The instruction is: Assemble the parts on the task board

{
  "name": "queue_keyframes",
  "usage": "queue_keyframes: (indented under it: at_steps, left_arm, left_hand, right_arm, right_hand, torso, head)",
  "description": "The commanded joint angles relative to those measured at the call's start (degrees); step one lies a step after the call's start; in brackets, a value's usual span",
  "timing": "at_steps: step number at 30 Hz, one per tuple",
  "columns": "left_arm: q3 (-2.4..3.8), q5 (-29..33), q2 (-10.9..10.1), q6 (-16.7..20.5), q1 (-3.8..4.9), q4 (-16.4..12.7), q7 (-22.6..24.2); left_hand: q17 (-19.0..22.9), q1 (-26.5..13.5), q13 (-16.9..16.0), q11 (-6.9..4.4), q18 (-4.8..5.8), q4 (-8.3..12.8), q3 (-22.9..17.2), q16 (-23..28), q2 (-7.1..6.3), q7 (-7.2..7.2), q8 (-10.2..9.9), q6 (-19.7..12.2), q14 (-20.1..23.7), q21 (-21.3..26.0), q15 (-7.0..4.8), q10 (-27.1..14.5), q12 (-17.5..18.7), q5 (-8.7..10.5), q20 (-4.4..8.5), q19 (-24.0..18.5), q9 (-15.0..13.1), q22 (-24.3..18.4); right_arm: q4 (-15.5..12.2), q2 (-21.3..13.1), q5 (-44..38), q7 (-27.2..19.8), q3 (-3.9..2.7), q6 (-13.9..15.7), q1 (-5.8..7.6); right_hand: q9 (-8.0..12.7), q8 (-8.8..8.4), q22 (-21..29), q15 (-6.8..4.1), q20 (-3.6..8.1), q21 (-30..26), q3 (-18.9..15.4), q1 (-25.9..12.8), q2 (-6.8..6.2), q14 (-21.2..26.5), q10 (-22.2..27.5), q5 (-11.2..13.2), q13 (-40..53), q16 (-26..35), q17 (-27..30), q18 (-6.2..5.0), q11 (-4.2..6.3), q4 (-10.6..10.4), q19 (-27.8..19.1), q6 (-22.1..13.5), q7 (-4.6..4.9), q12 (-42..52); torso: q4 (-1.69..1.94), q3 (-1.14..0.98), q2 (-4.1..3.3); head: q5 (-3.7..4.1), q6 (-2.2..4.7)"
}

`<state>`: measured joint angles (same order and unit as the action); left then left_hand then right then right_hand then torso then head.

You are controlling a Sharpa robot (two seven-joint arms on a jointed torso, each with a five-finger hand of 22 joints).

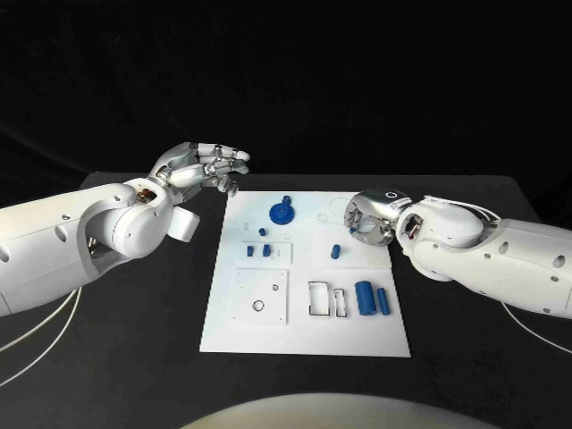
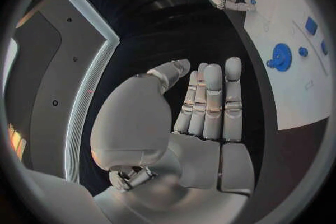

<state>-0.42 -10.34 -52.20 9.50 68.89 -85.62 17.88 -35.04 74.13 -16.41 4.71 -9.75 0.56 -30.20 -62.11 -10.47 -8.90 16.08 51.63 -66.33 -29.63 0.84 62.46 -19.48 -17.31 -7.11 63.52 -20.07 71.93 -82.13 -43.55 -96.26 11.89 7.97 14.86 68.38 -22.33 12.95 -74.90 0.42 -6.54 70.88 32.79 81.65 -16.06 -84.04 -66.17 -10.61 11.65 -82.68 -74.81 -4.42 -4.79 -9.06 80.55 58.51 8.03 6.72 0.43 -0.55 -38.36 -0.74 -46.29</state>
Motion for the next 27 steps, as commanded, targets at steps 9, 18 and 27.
queue_keyframes:
  at_steps: [9,18,27]
  left_arm:
    - [0.04,0.48,0.03,-0.96,0.04,-0.02,0.08]
    - [0.03,0.45,0.14,-0.97,0.04,0.02,-0.13]
    - [0.03,0.37,0.23,-1.05,0.04,0.14,-0.26]
  left_hand:
    - [0.14,-0.23,-0.06,0.00,-0.67,0.06,0.36,0.32,0.20,0.03,0.21,-0.37,0.36,0.44,-0.16,0.03,-0.22,-0.18,0.29,-0.07,-0.04,-0.13]
    - [0.22,-0.02,-0.03,-0.01,-0.67,0.25,0.33,0.34,0.21,0.05,0.30,-0.37,0.37,0.54,-0.17,-0.07,-0.28,-0.19,0.31,-0.02,-0.07,-0.18]
    - [0.27,0.00,-0.01,0.02,-0.66,0.32,0.39,0.35,0.12,0.03,0.36,-0.37,0.38,0.59,-0.17,-0.15,-0.29,-0.19,0.32,0.01,-0.09,-0.21]
  right_arm:
    - [-0.25,0.25,-1.24,1.21,0.26,-1.23,-0.88]
    - [-0.47,0.27,-1.96,2.91,0.26,3.75,-1.05]
    - [-0.74,0.09,-2.84,4.05,0.26,7.00,-1.08]
  right_hand:
    - [-0.99,1.06,-6.76,-0.72,0.71,1.42,1.78,-2.60,0.44,-2.77,-3.26,0.61,0.00,-0.48,-0.12,0.28,0.79,1.46,1.09,2.49,-0.75,-0.46]
    - [-3.06,3.11,-7.70,-1.80,1.75,2.92,4.32,-2.41,3.72,-2.93,-6.61,1.41,0.62,-0.69,-0.31,0.62,1.98,4.65,1.95,4.64,-1.59,-0.59]
    - [-4.30,3.84,-7.98,-2.06,2.05,3.25,5.58,-2.96,4.40,-2.94,-7.80,1.28,0.98,-0.66,-0.15,0.69,2.26,6.29,2.14,4.47,-1.70,-0.87]
  torso:
    - [-0.05,0.03,0.09]
    - [-0.10,0.02,0.04]
    - [-0.12,-0.01,0.12]
  head:
    - [-0.21,-0.30]
    - [-0.36,-0.22]
    - [-0.37,-0.19]
